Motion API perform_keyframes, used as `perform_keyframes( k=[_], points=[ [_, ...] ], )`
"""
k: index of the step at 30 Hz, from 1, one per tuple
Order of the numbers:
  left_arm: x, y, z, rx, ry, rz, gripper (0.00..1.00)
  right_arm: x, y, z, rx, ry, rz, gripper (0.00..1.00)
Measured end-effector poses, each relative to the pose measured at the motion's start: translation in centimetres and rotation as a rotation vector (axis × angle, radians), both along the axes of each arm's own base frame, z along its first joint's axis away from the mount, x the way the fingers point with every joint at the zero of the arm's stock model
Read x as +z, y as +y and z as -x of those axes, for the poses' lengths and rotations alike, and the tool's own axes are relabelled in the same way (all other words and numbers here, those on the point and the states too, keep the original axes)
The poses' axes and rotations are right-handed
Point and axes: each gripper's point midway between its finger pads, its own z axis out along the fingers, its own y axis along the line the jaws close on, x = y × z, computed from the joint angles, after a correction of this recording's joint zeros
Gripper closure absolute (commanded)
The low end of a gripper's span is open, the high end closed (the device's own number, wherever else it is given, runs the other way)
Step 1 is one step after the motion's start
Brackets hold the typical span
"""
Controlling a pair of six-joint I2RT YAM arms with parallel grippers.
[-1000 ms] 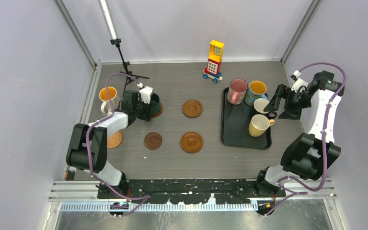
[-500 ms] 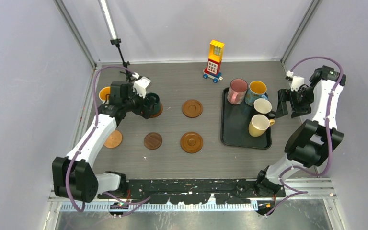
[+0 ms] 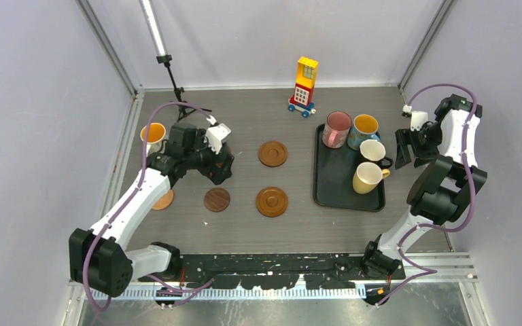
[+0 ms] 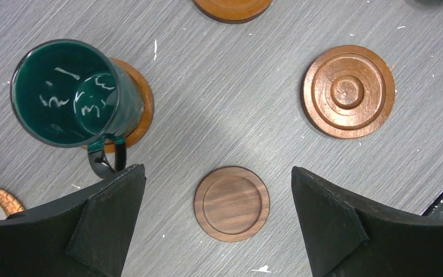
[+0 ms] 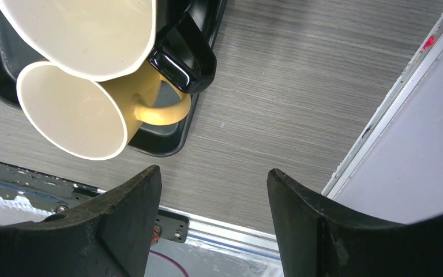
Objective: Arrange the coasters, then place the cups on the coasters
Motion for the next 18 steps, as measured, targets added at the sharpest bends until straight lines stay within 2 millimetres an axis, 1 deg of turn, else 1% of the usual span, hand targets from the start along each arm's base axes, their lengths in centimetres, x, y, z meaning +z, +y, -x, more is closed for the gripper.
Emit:
perform_keyframes(
  k=[4, 6, 7, 10, 11, 13, 16, 18],
  points=[
    [-0.4, -1.1, 0.5, -0.034, 0.012, -0.007, 0.00, 0.0, 0.2, -0.3, 0.005, -0.007, 0.001, 0.28],
    [-0.9, -2.2, 0.4, -0.056, 0.030, -0.028, 0.00, 0.1, 0.5, -0.4, -0.003, -0.009, -0.009, 0.27],
    [-1.1, -3.1, 0.2, -0.069, 0.040, -0.034, 0.01, 0.1, 0.7, -0.5, -0.010, -0.011, -0.016, 0.27],
    [-1.3, -7.1, -1.0, -0.109, 0.067, -0.033, 0.02, 0.8, 1.5, -1.2, -0.050, -0.033, -0.051, 0.26],
    [-1.2, -8.7, -1.6, -0.119, 0.071, -0.036, 0.02, 1.1, 1.8, -1.7, -0.062, -0.047, -0.060, 0.26],
    [-0.5, -12.4, -3.3, -0.139, 0.056, -0.038, 0.03, 2.2, 2.3, -2.7, -0.084, -0.081, -0.070, 0.26],
    [1.3, -19.1, -5.8, -0.152, 0.020, -0.007, 0.03, 4.0, 3.5, -4.3, -0.104, -0.145, -0.080, 0.25],
    [2.5, -23.9, -7.0, -0.153, -0.001, 0.032, 0.03, 5.1, 4.3, -4.7, -0.120, -0.178, -0.092, 0.25]
  ],
)
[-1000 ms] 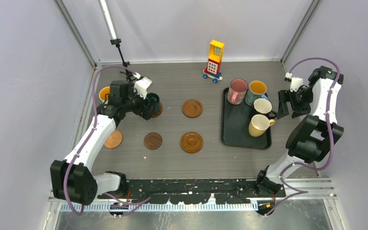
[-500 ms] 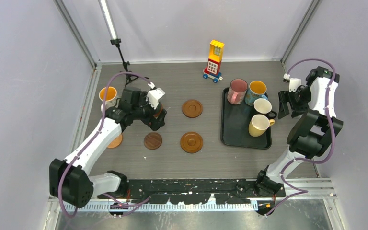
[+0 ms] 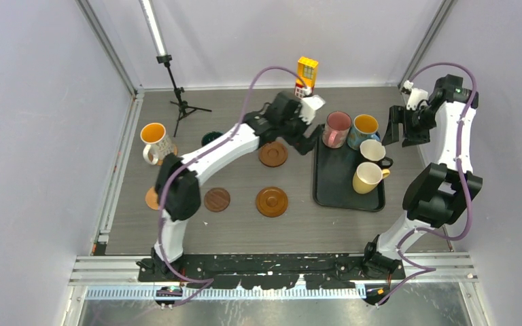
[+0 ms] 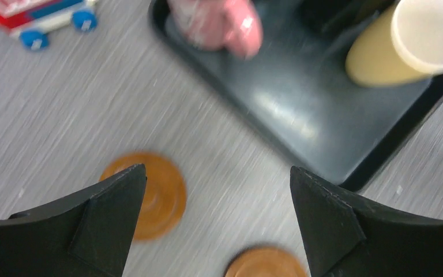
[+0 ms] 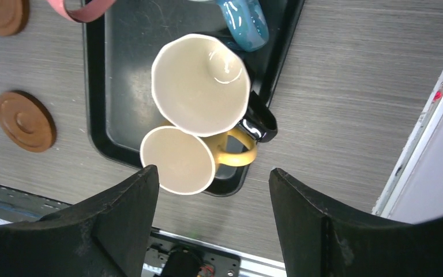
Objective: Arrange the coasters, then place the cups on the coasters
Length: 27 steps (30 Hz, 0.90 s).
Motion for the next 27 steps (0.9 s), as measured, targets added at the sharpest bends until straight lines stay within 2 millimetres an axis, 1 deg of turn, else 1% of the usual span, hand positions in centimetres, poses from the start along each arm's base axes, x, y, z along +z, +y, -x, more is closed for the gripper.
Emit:
perform_keyframes(
  k=[1, 2, 4, 6, 8, 10, 13, 15, 18, 21, 23, 25, 27],
  points=[
    [0.2, -1.6, -0.3, 0.002, -0.006, 0.015, 0.03, 0.4, 0.3, 0.0, -0.007, -0.009, -0.005, 0.25],
    [0.3, -3.7, -0.4, 0.002, -0.009, 0.030, 0.05, 0.7, 0.5, 0.0, -0.017, -0.015, -0.010, 0.25],
    [-0.3, -6.5, -0.3, -0.002, -0.012, 0.038, 0.08, 1.2, 0.6, 0.1, -0.042, -0.025, -0.015, 0.25],
    [-1.4, -8.8, -0.3, -0.003, -0.022, 0.032, 0.09, 1.4, 0.6, 0.3, -0.068, -0.030, -0.020, 0.25],
    [-3.0, -10.7, -0.4, 0.008, -0.031, 0.017, 0.10, 1.4, 0.8, 0.6, -0.085, -0.027, -0.028, 0.25],
    [-4.5, -12.1, -0.7, 0.016, -0.040, 0.005, 0.14, 1.5, 0.9, 0.7, -0.097, -0.025, -0.032, 0.25],
    [-6.8, -13.1, -2.0, 0.048, -0.054, -0.020, 0.23, 1.8, 0.9, 0.7, -0.105, -0.035, -0.030, 0.25],
    [-8.3, -13.0, -3.0, 0.079, -0.063, -0.043, 0.32, 2.0, 0.9, 0.8, -0.109, -0.040, -0.028, 0.25],
    [-10.3, -12.4, -4.2, 0.124, -0.072, -0.080, 0.43, 2.1, 0.8, 0.9, -0.114, -0.046, -0.026, 0.25],
    [-11.5, -12.0, -4.8, 0.149, -0.077, -0.103, 0.49, 2.1, 0.9, 1.4, -0.118, -0.044, -0.028, 0.25],
    [-11.7, -11.9, -5.2, 0.161, -0.084, -0.106, 0.50, 2.1, 1.0, 1.6, -0.119, -0.043, -0.028, 0.25],
    [-11.3, -12.0, -5.5, 0.166, -0.094, -0.098, 0.49, 2.1, 1.1, 2.0, -0.119, -0.043, -0.027, 0.25],
    [-10.6, -12.3, -5.8, 0.167, -0.107, -0.084, 0.40, 2.1, 1.2, 2.2, -0.117, -0.042, -0.026, 0.25]
  ],
)
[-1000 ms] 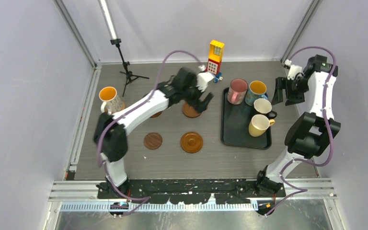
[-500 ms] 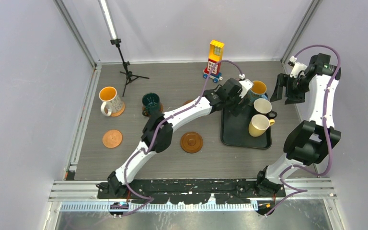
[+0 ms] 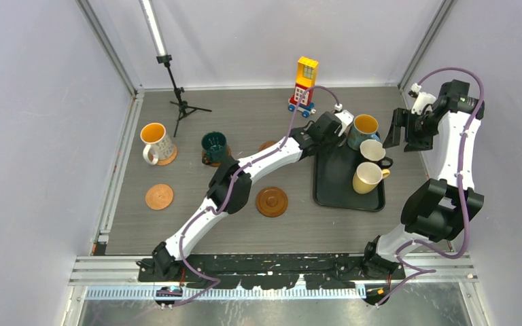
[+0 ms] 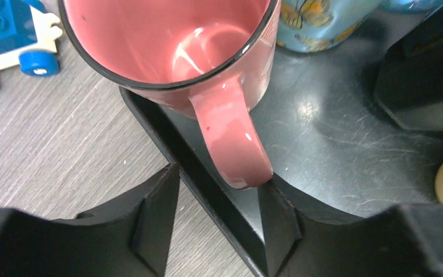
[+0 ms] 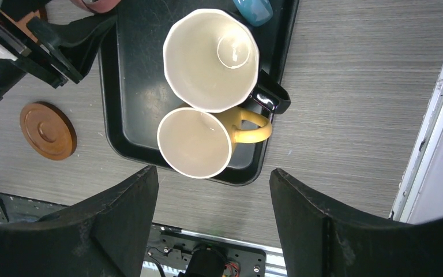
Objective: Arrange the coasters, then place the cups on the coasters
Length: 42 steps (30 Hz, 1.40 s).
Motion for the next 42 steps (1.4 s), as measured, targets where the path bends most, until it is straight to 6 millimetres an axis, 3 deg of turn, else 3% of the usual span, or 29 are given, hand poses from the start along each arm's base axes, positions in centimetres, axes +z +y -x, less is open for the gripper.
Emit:
perform_keyframes(
  k=[3, 8, 15, 20, 24, 33, 37, 42],
  points=[
    [1.0, -0.5, -0.3, -0.004, -0.024, 0.021, 0.30, 0.0, 0.0, 0.1, 0.002, 0.000, 0.003, 0.25],
    [1.3, -1.0, -0.1, -0.013, -0.032, 0.033, 0.28, 0.0, 0.0, 0.1, 0.002, 0.000, 0.003, 0.25],
    [1.8, -1.1, -0.4, -0.008, -0.055, 0.041, 0.37, 0.0, 0.0, 0.1, 0.001, 0.000, 0.002, 0.25],
    [3.4, -1.9, -1.6, -0.004, -0.115, 0.070, 0.43, 0.0, 0.0, 0.1, 0.001, 0.001, 0.003, 0.25],
    [3.6, -2.0, -2.1, 0.003, -0.132, 0.075, 0.54, 0.0, 0.0, 0.1, 0.001, 0.000, 0.003, 0.25],
    [3.0, -1.6, -2.3, 0.013, -0.096, 0.084, 1.00, 0.0, 0.0, 0.1, 0.000, -0.002, -0.004, 0.25],
    [3.0, -1.3, -1.5, 0.019, -0.054, 0.096, 1.00, 0.0, 0.1, 0.0, -0.001, -0.005, -0.009, 0.25],
    [3.6, -0.3, 1.0, 0.015, 0.031, 0.093, 1.00, 0.1, 0.2, -0.1, 0.002, -0.009, -0.017, 0.25]
  ],
)
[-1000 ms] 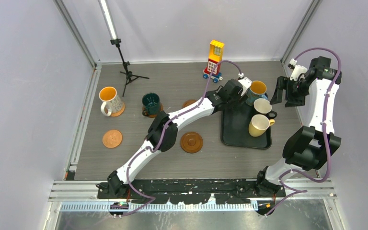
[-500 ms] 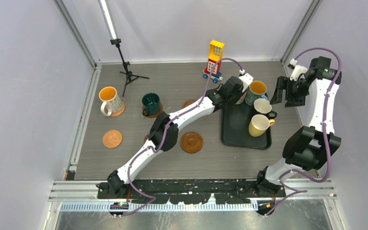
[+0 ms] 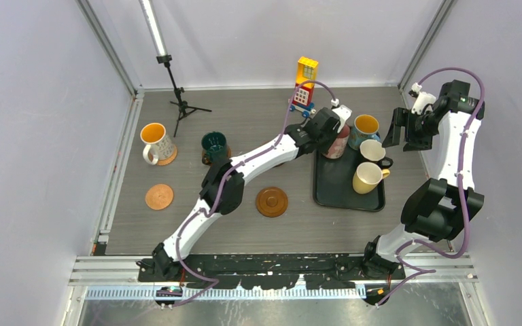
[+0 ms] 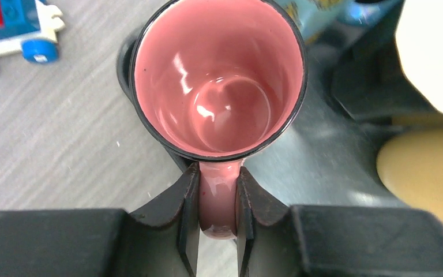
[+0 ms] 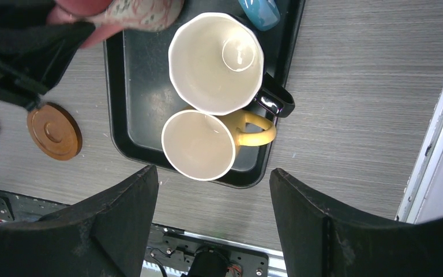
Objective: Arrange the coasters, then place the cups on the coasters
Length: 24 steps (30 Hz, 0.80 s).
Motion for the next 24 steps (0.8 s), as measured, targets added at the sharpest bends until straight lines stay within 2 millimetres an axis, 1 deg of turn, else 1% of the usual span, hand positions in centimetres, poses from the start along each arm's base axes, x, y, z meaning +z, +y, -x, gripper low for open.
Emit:
perform_keyframes(
  k=[3, 7, 9, 10, 12, 14, 17, 21, 24],
  points=[
    [0.1, 0.8, 2.2, -0.014, 0.050, -0.012, 1.00, 0.0, 0.0, 0.0, -0.001, -0.001, -0.003, 0.25],
    [-0.1, 2.4, 5.9, -0.048, 0.105, -0.040, 1.00, 0.0, -0.1, 0.0, -0.003, -0.003, -0.006, 0.25],
    [-0.2, 2.6, 7.4, -0.071, 0.115, -0.047, 1.00, 0.0, -0.1, 0.0, -0.002, -0.003, -0.006, 0.25],
    [-0.3, 2.7, 8.1, -0.081, 0.117, -0.053, 0.97, 0.0, -0.1, 0.0, -0.003, -0.003, -0.006, 0.25],
    [-0.5, 2.7, 9.1, -0.095, 0.123, -0.065, 0.87, 0.0, -0.1, 0.0, -0.004, -0.003, -0.006, 0.25],
    [-0.7, 2.6, 9.5, -0.105, 0.124, -0.069, 0.80, 0.0, -0.2, 0.0, -0.003, -0.004, -0.005, 0.25],
    [-0.8, 2.5, 10.0, -0.113, 0.128, -0.080, 0.73, 0.0, -0.2, 0.0, -0.004, -0.004, -0.005, 0.25],
    [-1.0, 2.3, 9.8, -0.113, 0.143, -0.093, 0.64, 0.0, -0.3, 0.0, -0.004, -0.004, -0.005, 0.25],
    [-1.8, 2.0, 9.7, -0.114, 0.154, -0.104, 0.57, 0.0, -0.3, 0.1, -0.005, -0.005, -0.005, 0.25]
  ],
)
